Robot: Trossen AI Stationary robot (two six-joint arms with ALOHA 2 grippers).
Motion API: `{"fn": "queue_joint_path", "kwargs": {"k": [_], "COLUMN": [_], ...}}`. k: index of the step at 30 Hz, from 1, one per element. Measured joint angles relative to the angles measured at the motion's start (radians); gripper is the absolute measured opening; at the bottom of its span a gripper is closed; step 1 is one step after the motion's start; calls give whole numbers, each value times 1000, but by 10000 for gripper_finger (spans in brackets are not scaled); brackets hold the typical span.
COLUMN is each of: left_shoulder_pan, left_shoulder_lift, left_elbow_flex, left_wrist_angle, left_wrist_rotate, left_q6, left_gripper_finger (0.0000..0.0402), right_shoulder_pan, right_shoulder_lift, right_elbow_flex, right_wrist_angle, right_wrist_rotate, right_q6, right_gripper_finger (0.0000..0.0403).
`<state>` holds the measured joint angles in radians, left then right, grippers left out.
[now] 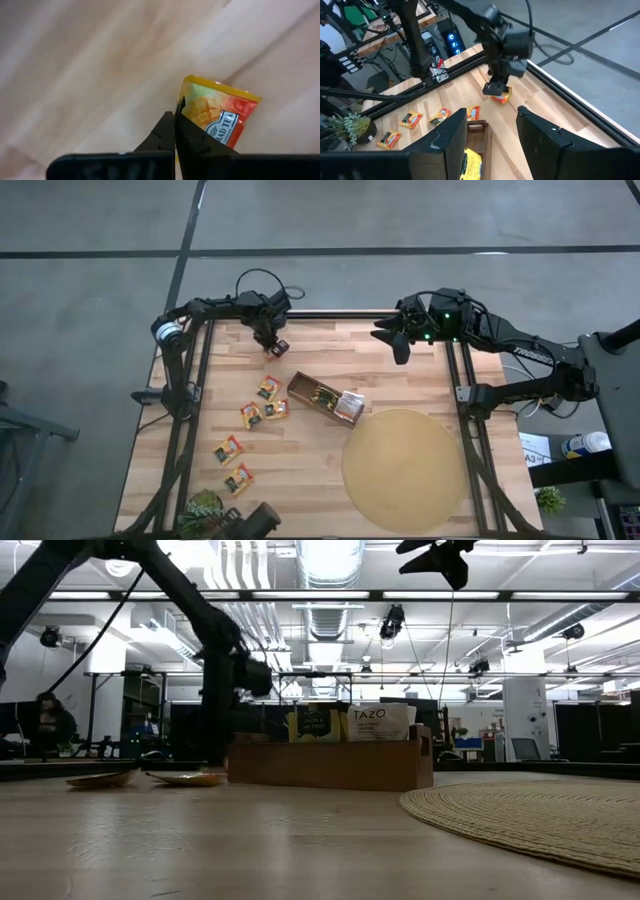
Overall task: Pick & Place Tea
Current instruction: Put the orange tea bag into the left section of the wooden organizer
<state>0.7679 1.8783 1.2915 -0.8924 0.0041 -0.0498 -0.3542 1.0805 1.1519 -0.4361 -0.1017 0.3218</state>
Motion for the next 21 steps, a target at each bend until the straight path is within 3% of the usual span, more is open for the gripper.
{"fn": "queue_joint_path", "kwargs": {"k": [12,21], "left_shoulder_pan": [-27,-174], "left_shoulder_lift": [-167,-351], "left_elbow_flex": [54,43], "left_wrist_angle": [-71,-13], "left_wrist_rotate": [28,52], "left_q6": [8,170], "left_gripper_finger": [0,0], "right_shoulder_pan": [0,0], "right_shoulder_lift": [-23,-71], "right_elbow_flex": [26,69], "right_wrist_angle": [0,1], "right_wrist_rotate": [-8,16], "right_q6": [8,-8], "right_gripper_finger": [169,169]}}
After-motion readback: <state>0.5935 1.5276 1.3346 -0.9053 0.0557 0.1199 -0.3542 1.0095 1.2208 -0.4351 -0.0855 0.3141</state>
